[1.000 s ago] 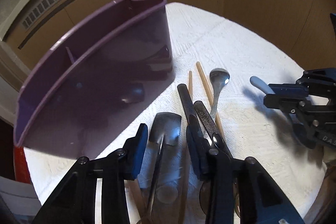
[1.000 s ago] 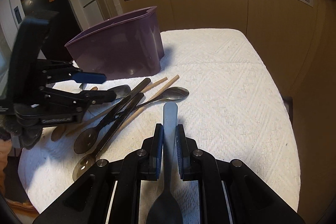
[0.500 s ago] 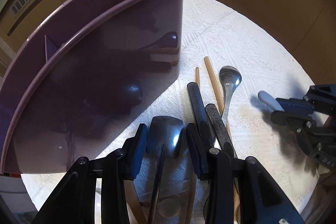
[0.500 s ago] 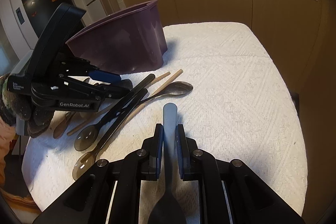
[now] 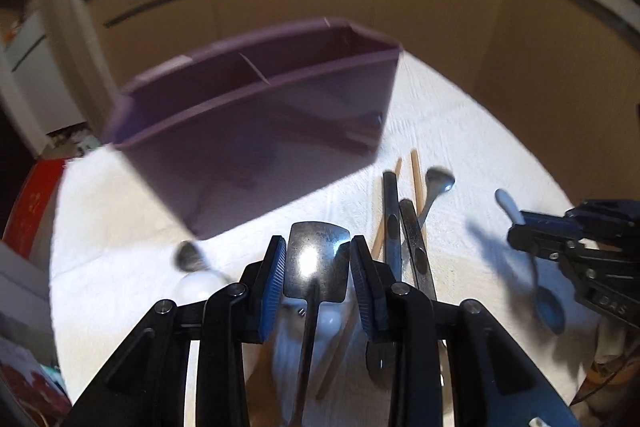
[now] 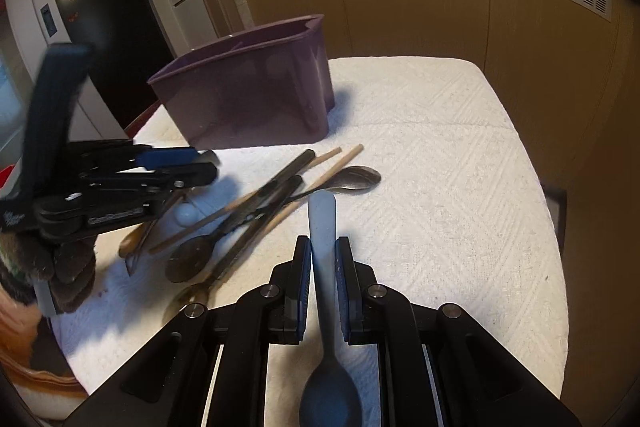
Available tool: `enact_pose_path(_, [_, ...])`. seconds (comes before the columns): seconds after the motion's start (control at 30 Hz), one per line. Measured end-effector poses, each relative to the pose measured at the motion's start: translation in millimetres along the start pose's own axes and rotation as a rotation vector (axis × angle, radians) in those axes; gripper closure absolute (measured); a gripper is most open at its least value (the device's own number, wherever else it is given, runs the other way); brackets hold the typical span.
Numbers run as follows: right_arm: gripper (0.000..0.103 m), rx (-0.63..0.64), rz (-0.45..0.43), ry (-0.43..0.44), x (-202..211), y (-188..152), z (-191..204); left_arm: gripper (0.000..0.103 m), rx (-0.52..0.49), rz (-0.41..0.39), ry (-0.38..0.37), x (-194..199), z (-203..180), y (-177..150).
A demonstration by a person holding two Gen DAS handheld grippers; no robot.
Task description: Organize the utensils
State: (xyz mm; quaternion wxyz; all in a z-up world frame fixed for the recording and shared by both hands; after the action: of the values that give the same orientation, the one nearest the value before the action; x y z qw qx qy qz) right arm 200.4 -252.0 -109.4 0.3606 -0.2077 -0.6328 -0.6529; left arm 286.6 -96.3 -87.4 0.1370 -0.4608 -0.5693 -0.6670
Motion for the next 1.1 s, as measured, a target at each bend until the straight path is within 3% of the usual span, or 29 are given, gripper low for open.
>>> enact_pose_path(0.17, [0.090, 0.023, -0.021, 0.042, 10.3, 12.3, 18.7, 0.074, 0.121, -0.174, -0.011, 61.4, 19.4, -0.2])
enact_pose_path(0.3, [0.090, 0.061, -0.046, 0.042, 17.7, 22.1, 35.4, 0.075, 0.172, -0.266, -0.013, 99.9, 20.2, -18.1])
enact_pose_path(0.33, [0.090, 0.071, -0.055, 0.042, 20.5, 24.8, 40.0, 0.085, 0.174, -0.290, -0.007, 106.7, 21.7, -17.7])
enact_pose_path(0.37, [0.090, 0.082, -0.064, 0.040, 23.7, 27.5, 44.0, 0.103, 0.176, -0.309, -0.001, 116.8, 26.9, -16.9])
enact_pose_path(0.63, [0.090, 0.164, -0.150, 0.013, 52.2, 47.8, 67.7, 0.101, 0.194, -0.403, 0.046, 155.9, 42.9, -10.9])
enact_pose_path(0.7, [0.090, 0.168, -0.148, 0.004, 53.1, 45.8, 68.4, 0.090, 0.190, -0.378, 0.069, 152.1, 50.5, -11.8])
enact_pose_path(0.77, [0.090, 0.169, -0.140, -0.007, 53.6, 42.0, 67.3, 0.043, 0.177, -0.325, 0.062, 140.5, 54.3, -15.2])
enact_pose_path(0.8, [0.091, 0.165, -0.141, -0.013, 53.2, 39.9, 65.2, 0.038, 0.154, -0.300, 0.040, 133.7, 51.9, -17.9])
enact_pose_path(0.97, [0.091, 0.132, -0.122, -0.016, 46.9, 34.0, 49.7, 0.035, -0.131, -0.150, -0.078, 86.1, 1.5, -28.1])
enact_pose_path(1.03, [0.091, 0.104, -0.104, -0.009, 41.3, 32.2, 40.5, 0.034, -0.264, -0.121, -0.089, 65.9, -20.3, -24.9])
enact_pose_path(1.1, [0.091, 0.077, -0.092, 0.000, 36.4, 30.8, 31.8, 0.034, -0.333, -0.068, -0.095, 41.0, -34.4, -19.3])
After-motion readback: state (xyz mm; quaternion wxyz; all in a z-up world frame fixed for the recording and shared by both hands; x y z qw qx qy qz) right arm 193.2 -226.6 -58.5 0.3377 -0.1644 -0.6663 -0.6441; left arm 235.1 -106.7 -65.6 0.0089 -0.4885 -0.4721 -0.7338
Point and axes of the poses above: each gripper's, at about its wrist camera, not at the fingertips, and x roughly against the way its jaws point, z to its left, y to its top, the point moved 6 cm from there along -x, roughly the way its jaws point, and after that the axes turned 6 degrees about x, right-handed, at the moved point
